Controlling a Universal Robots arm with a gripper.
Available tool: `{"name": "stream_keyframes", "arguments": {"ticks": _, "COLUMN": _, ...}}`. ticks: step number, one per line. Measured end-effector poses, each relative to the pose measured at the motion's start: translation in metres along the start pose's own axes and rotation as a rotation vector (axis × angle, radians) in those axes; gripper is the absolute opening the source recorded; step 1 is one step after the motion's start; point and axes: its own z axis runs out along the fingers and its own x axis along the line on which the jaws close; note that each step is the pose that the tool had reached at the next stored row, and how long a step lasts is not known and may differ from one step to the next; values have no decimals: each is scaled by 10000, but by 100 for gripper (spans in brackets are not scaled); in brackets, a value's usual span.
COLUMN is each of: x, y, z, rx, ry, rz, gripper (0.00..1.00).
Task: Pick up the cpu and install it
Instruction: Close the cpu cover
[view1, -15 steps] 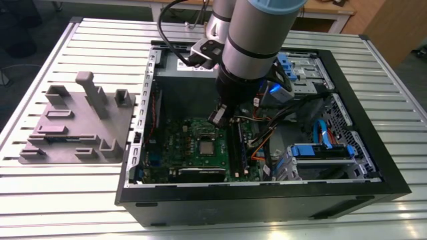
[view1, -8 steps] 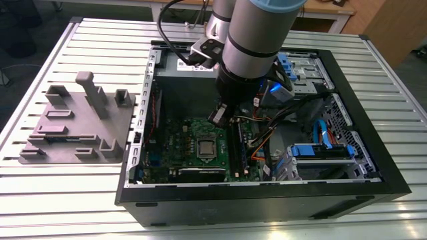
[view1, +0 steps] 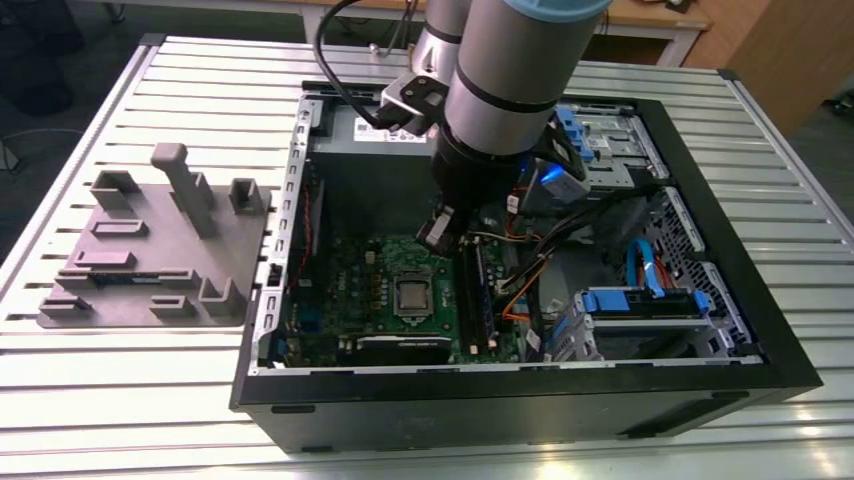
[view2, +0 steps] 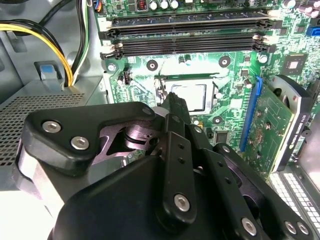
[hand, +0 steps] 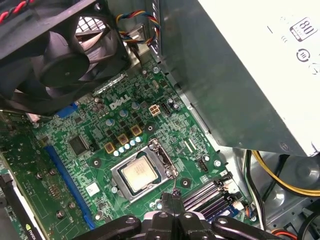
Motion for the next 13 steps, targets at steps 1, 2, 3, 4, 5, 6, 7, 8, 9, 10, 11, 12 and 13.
{"name": "stream_keyframes", "arguments": {"ticks": 1, "x": 1, "y": 0, "z": -2, "rx": 0, "ry": -2, "rz": 0, "gripper": 10}}
{"name": "stream_keyframes", "arguments": {"ticks": 2, "x": 3, "y": -1, "z": -4, "rx": 0, "ry": 0, "rz": -1, "gripper": 10}}
{"name": "stream_keyframes", "arguments": {"ticks": 3, "x": 6, "y": -2, "z": -5, "rx": 0, "ry": -1, "rz": 0, "gripper": 10}}
{"name": "stream_keyframes", "arguments": {"ticks": 4, "x": 10, "y": -5, "z": -6, "rx": 0, "ry": -1, "rz": -1, "gripper": 10}}
{"name": "stream_keyframes", "arguments": {"ticks": 5, "x": 16, "y": -9, "z": -6, "rx": 0, "ry": 0, "rz": -2, "gripper": 10}}
{"name": "stream_keyframes", "arguments": {"ticks": 6, "x": 27, "y": -16, "z": -7, "rx": 0, "ry": 1, "rz": -3, "gripper": 10}}
{"name": "stream_keyframes", "arguments": {"ticks": 7, "x": 38, "y": -22, "z": -7, "rx": 0, "ry": 0, "rz": -2, "gripper": 10}}
{"name": "stream_keyframes", "arguments": {"ticks": 8, "x": 52, "y": -30, "z": -8, "rx": -1, "ry": 0, "rz": -3, "gripper": 10}}
{"name": "stream_keyframes", "arguments": {"ticks": 9, "x": 67, "y": -39, "z": -9, "rx": 0, "ry": 1, "rz": -5, "gripper": 10}}
{"name": "stream_keyframes", "arguments": {"ticks": 10, "x": 84, "y": -50, "z": -9, "rx": -1, "ry": 0, "rz": -7, "gripper": 10}}
{"name": "stream_keyframes", "arguments": {"ticks": 11, "x": 103, "y": -61, "z": -10, "rx": 0, "ry": 1, "rz": -9, "gripper": 10}}
{"name": "stream_keyframes", "arguments": {"ticks": 12, "x": 122, "y": -73, "z": -10, "rx": 0, "ry": 1, "rz": -11, "gripper": 10}}
{"name": "stream_keyframes", "arguments": {"ticks": 13, "x": 139, "y": -83, "z": -11, "rx": 0, "ry": 0, "rz": -14, "gripper": 10}}
